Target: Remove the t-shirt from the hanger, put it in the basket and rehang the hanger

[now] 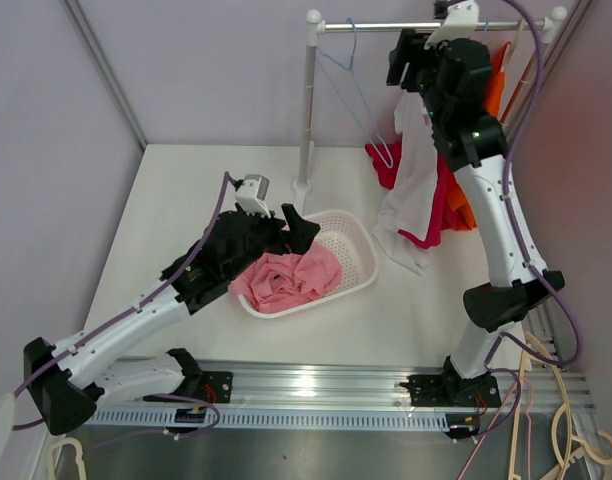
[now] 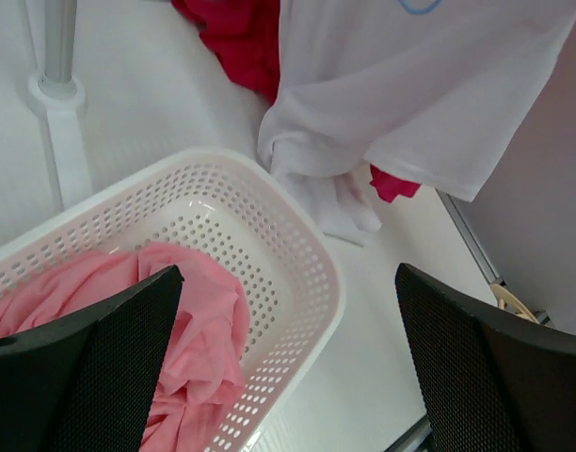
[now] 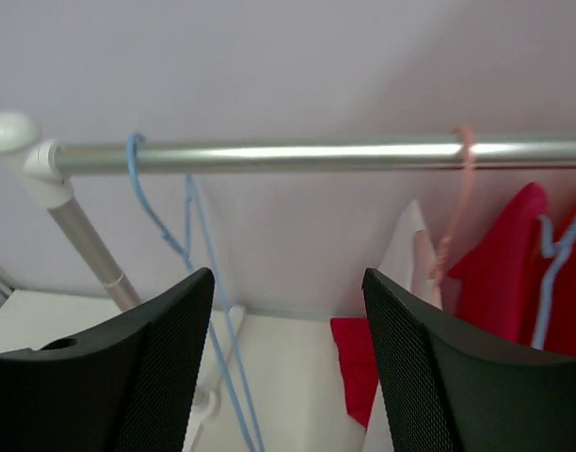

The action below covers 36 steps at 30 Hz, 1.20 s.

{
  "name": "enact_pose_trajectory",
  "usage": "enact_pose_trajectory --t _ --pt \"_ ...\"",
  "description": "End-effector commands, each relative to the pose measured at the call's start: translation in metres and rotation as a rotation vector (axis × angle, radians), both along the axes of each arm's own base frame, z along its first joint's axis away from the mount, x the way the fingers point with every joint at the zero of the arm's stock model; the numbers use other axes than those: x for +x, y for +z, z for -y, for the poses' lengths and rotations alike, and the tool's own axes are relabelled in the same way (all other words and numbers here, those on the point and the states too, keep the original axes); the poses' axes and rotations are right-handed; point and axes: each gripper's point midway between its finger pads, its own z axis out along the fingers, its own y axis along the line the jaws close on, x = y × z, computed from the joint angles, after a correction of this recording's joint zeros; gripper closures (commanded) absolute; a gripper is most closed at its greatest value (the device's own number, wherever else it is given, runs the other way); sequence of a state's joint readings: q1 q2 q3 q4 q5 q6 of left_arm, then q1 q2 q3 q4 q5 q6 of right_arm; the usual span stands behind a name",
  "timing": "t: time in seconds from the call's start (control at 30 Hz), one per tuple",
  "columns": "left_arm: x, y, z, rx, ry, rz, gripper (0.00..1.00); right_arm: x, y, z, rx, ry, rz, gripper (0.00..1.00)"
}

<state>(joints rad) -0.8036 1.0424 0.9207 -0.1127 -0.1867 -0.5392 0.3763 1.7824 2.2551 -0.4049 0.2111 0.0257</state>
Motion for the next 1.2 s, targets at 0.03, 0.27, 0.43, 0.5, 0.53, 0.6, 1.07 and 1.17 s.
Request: enact_pose_trajectory --t 0.03,0.27,0.43,0.5,0.53,0.6,1.07,1.17 --pt "-0.001 0.003 -0.001 0.072 0.008 0.032 0.01 -0.003 0.01 0.043 -0.02 -0.101 -0.039 0.33" --pt "-0.002 0.007 0.008 0.082 -0.011 0.046 0.01 0.023 -0.012 0.076 0.043 -0.109 -0.116 0.38" --pt "-0.003 0.009 0.01 0.088 -0.017 0.06 0.01 0.042 -0.025 0.084 0.103 -0.075 -0.141 0.41" --pt "-0.003 0.01 0.009 0.091 -0.015 0.064 0.0 0.049 -0.034 0.084 0.111 -0.058 -0.156 0.41" --pt "-0.002 0.009 0.008 0.099 -0.009 0.067 0.01 0.052 -0.037 0.085 0.113 -0.056 -0.16 0.41" --pt "-0.002 0.009 0.008 0.103 -0.008 0.069 0.0 0.06 -0.044 0.088 0.121 -0.065 -0.168 0.44" --pt "0.002 0.002 0.012 0.131 -0.02 0.079 0.0 0.089 -0.049 0.092 0.073 -0.083 -0.101 0.67" --pt "0.002 0.006 0.011 0.134 -0.02 0.088 0.01 0.089 -0.047 0.09 0.084 -0.075 -0.1 0.87"
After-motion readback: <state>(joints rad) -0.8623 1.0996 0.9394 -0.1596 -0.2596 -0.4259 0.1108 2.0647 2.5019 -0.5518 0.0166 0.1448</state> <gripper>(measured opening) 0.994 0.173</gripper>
